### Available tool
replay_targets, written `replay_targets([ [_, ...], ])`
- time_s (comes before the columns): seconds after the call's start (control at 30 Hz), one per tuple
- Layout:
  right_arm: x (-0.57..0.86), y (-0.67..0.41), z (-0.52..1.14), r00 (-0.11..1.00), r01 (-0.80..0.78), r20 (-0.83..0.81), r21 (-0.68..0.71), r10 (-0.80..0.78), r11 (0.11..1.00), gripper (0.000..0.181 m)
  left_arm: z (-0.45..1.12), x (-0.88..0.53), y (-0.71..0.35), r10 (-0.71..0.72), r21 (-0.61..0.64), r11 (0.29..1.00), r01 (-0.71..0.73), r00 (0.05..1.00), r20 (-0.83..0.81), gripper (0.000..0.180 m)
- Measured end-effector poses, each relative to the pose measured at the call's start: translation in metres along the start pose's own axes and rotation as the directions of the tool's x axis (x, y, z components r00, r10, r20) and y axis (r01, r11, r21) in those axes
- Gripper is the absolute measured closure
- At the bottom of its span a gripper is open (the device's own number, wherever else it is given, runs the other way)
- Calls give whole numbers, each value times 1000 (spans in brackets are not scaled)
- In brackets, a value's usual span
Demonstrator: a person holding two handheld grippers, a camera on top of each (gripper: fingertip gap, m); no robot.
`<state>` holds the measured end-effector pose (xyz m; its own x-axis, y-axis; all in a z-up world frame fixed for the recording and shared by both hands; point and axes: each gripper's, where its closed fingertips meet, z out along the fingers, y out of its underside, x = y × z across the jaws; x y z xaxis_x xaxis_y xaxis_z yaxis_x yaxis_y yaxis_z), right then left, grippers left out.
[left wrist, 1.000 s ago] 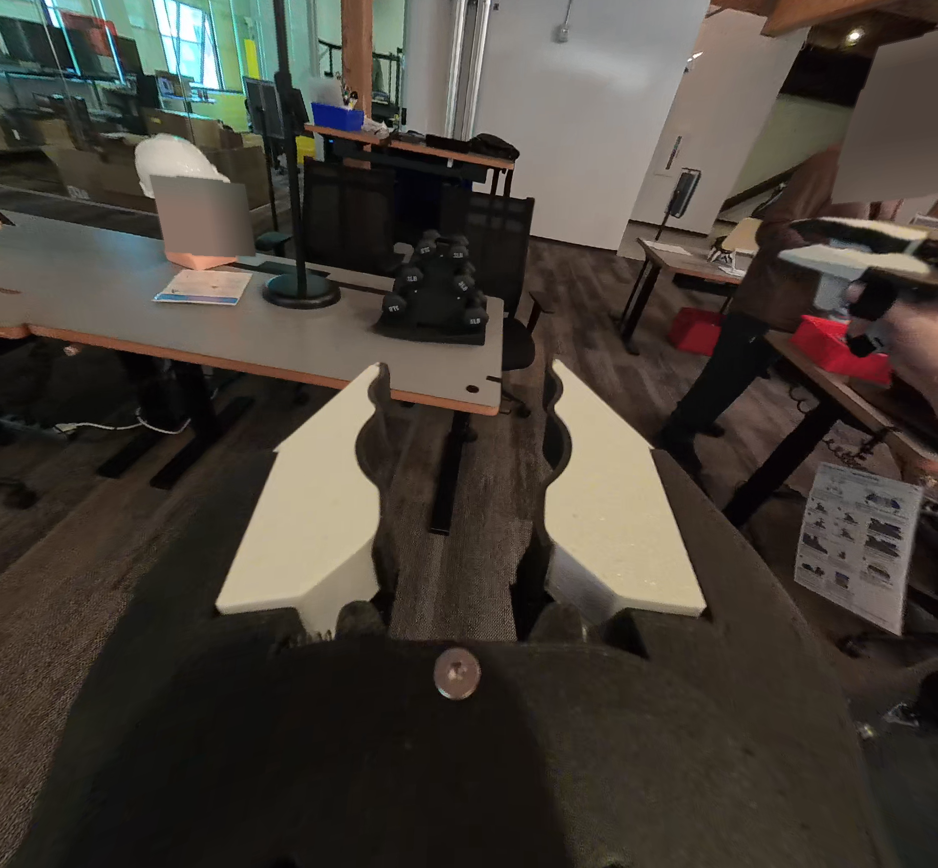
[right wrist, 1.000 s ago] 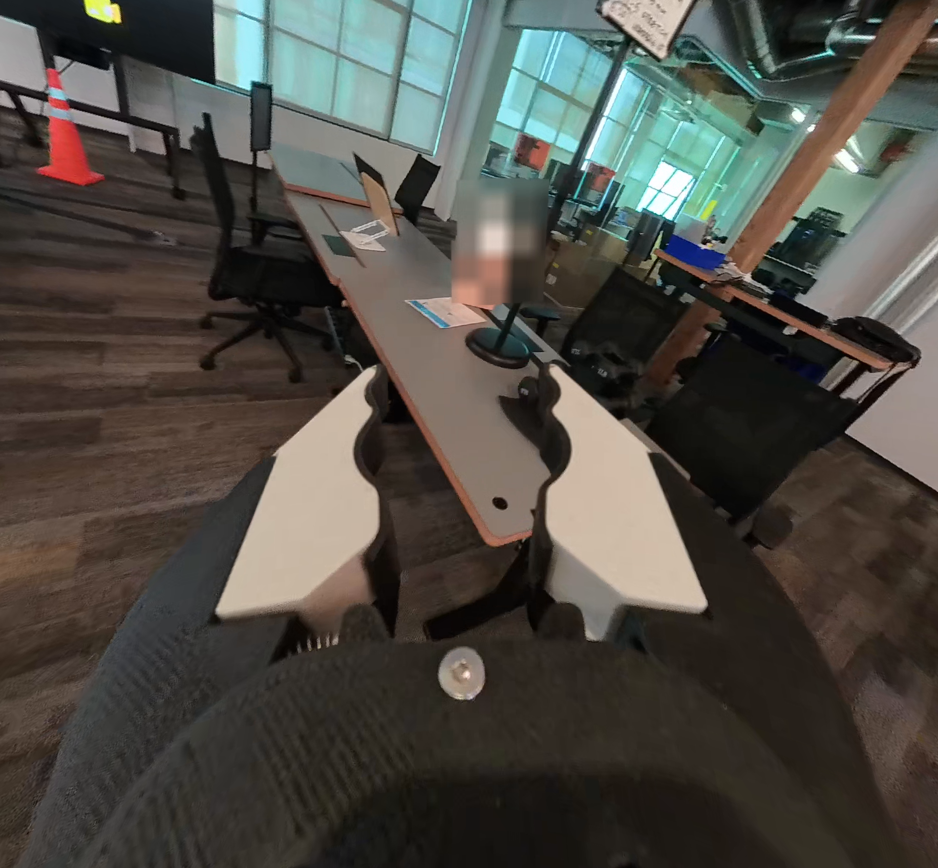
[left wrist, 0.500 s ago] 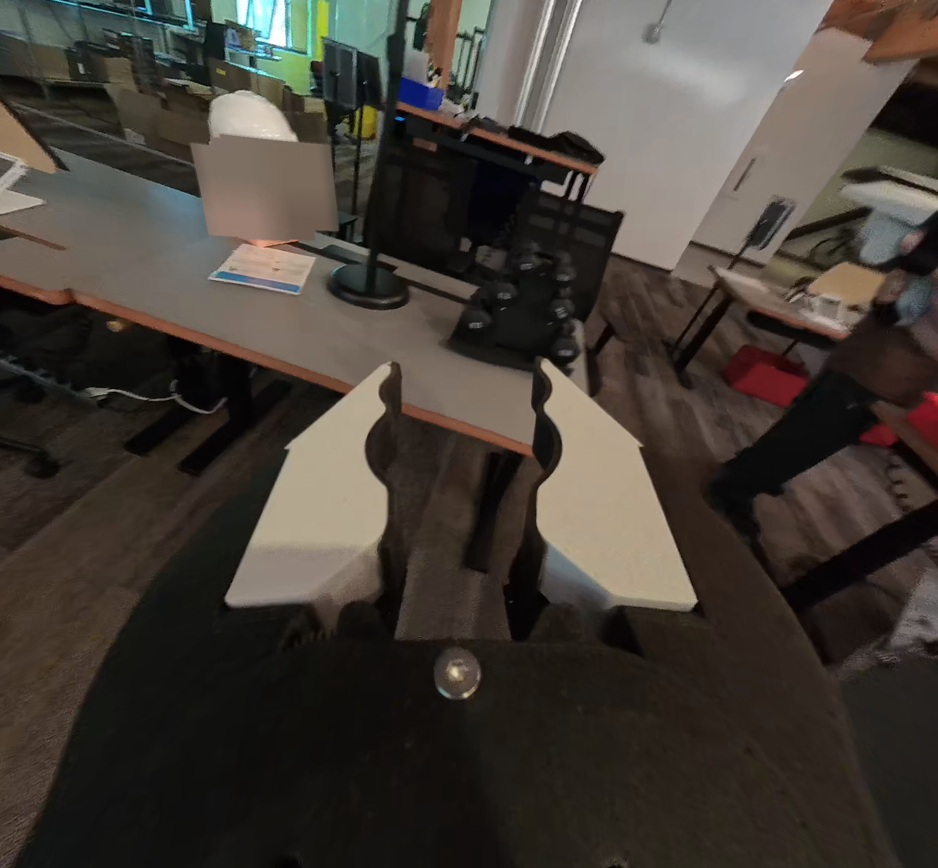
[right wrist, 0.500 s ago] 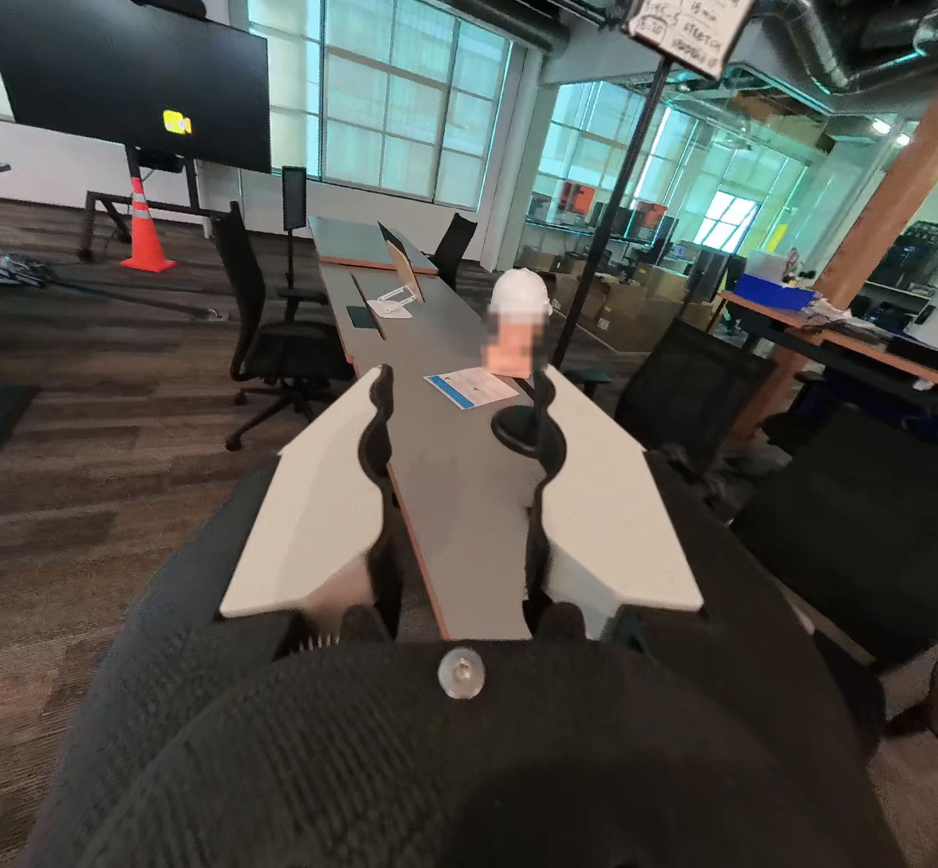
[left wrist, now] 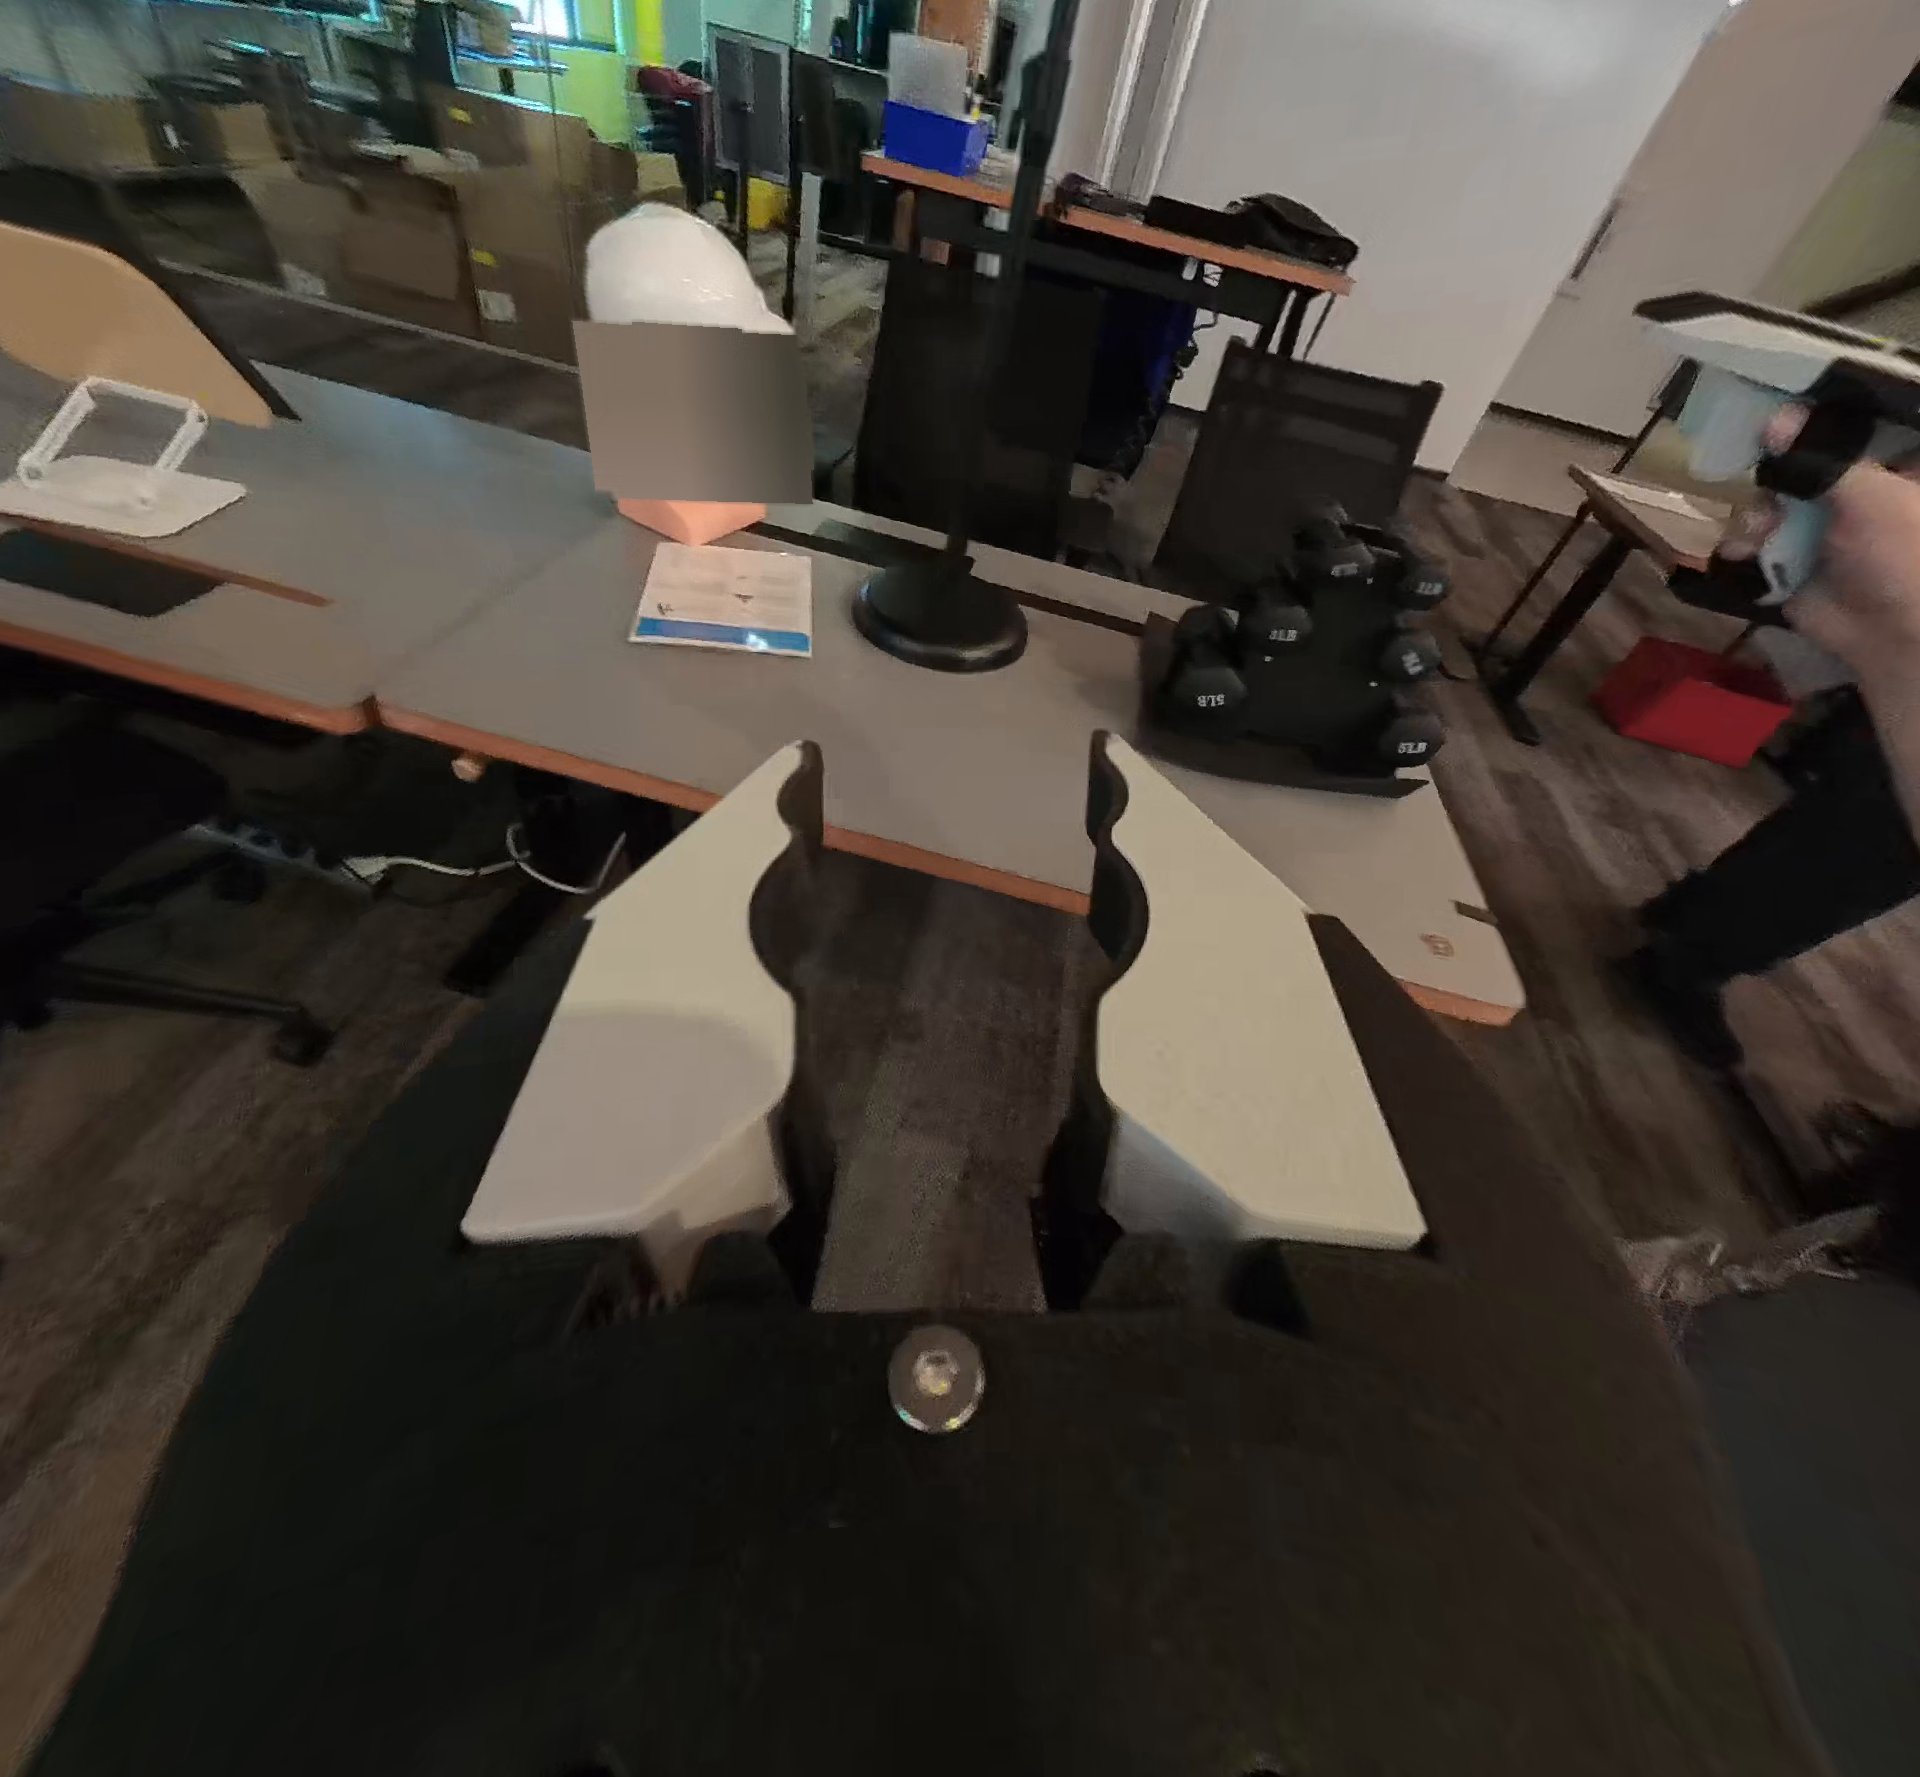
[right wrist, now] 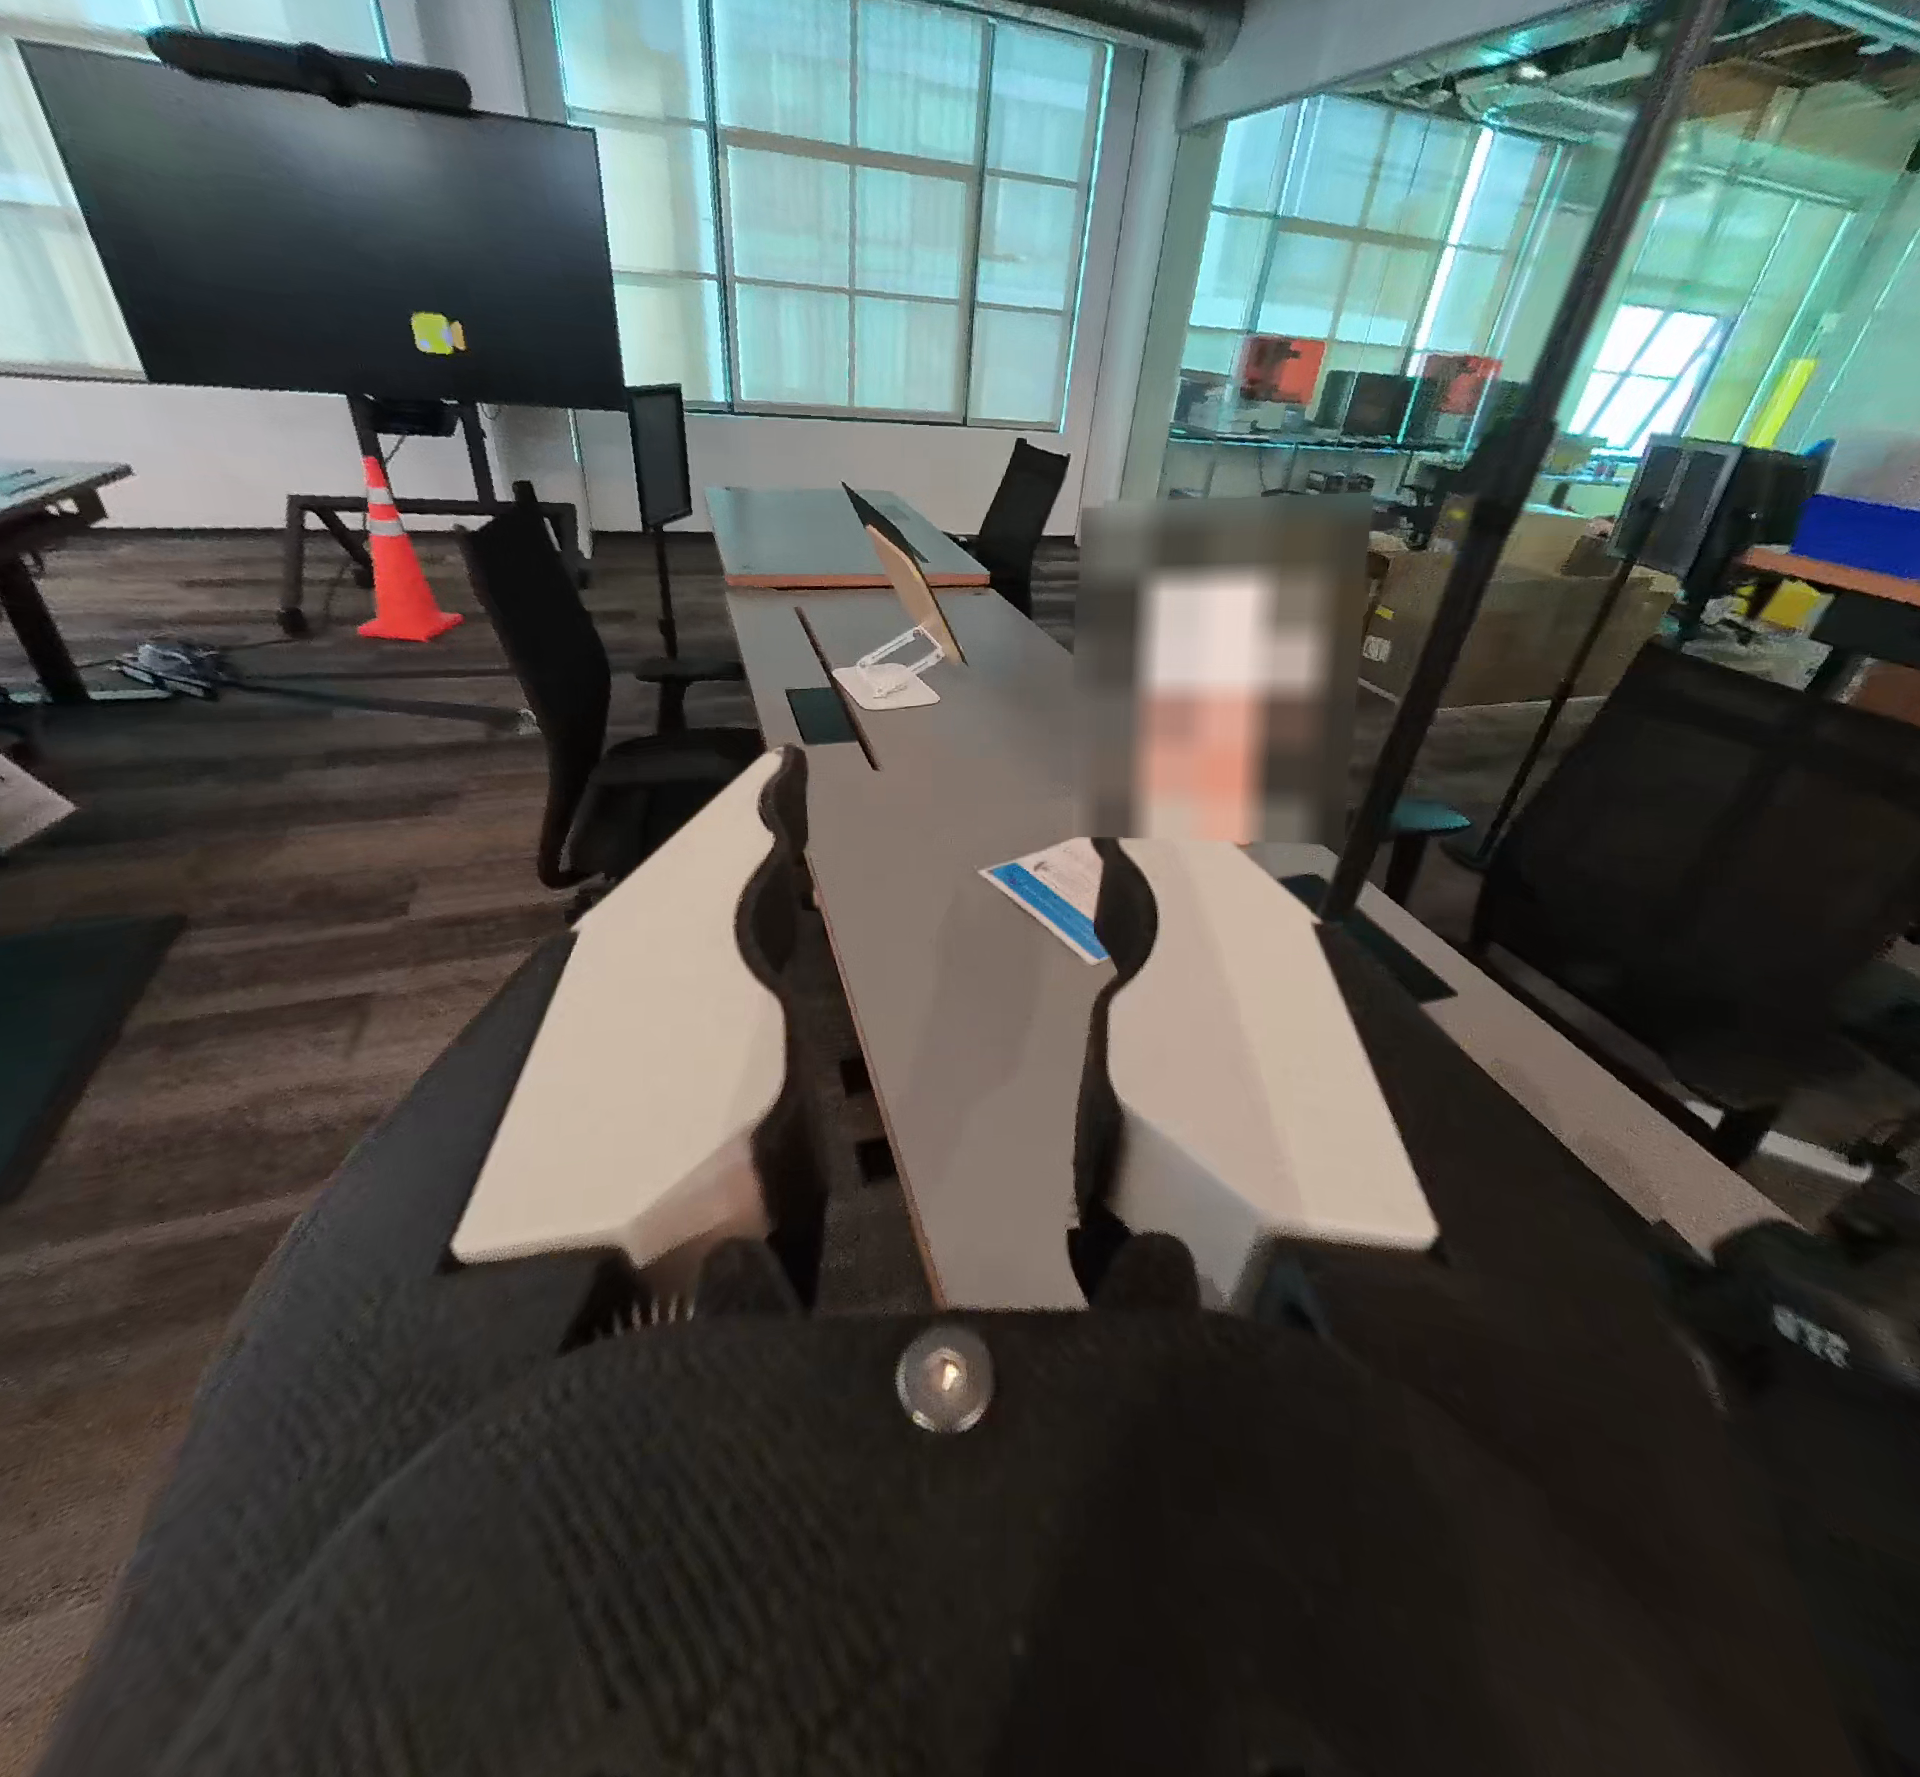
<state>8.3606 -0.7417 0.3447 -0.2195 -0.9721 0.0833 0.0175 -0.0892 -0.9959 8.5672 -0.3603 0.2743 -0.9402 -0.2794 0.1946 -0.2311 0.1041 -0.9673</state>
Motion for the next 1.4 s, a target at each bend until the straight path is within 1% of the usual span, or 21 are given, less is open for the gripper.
replay_targets([
  [0.1, -9, 19, 50, 1000, 6, -12, -58, -6, 998, 126, 24, -39, -28, 37, 3, 999, -37, 999, -8, 129],
  [0.23, -15, 48, 107, 998, -47, 34, -132, 52, 990, 126, 53, -83, -45, 42, 47, 998, -42, 999, 3, 130],
  [0.4, 8, 72, 184, 986, -142, 67, -145, 153, 979, 126, 110, -142, -29, -85, 26, 996, 85, 996, -18, 130],
  [0.47, 20, 83, 219, 977, -180, 85, -142, 194, 973, 126, 130, -159, -34, -109, 35, 993, 110, 994, -27, 131],
  [0.53, 36, 96, 258, 970, -213, 82, -146, 227, 966, 127, 150, -179, -41, -88, 18, 996, 88, 996, 9, 132],
  [0.6, 49, 109, 298, 963, -241, 78, -185, 259, 953, 127, 169, -196, -51, -66, -4, 998, 66, 997, 47, 131],
  [0.7, 70, 126, 357, 960, -239, 87, -237, 265, 942, 127, 201, -227, -65, -36, -19, 999, 37, 997, 68, 131],
  [0.83, 100, 141, 422, 964, -251, 12, -289, 266, 924, 131, 239, -262, -72, 8, -55, 998, -2, 995, 98, 131],
  [0.9, 109, 148, 449, 961, -270, -18, -300, 277, 915, 131, 253, -276, -74, 11, -65, 998, -5, 996, 90, 130],
  [1.0, 119, 163, 487, 964, -264, -63, -314, 257, 912, 130, 276, -310, -76, 55, -89, 995, -47, 995, 85, 129],
  [1.13, 122, 177, 531, 971, -236, -121, -324, 207, 916, 130, 327, -352, -93, 112, -105, 988, -115, 993, -32, 127],
  [1.27, 117, 183, 568, 970, -200, -201, -349, 136, 916, 130, 383, -384, -119, 233, -112, 962, -251, 960, -154, 125],
  [1.33, 113, 186, 586, 965, -217, -216, -353, 146, 910, 130, 411, -394, -127, 269, -110, 948, -299, 937, -225, 125],
  [1.4, 114, 187, 602, 954, -254, -240, -329, 180, 909, 130, 439, -399, -134, 286, -99, 939, -328, 909, -304, 125],
])
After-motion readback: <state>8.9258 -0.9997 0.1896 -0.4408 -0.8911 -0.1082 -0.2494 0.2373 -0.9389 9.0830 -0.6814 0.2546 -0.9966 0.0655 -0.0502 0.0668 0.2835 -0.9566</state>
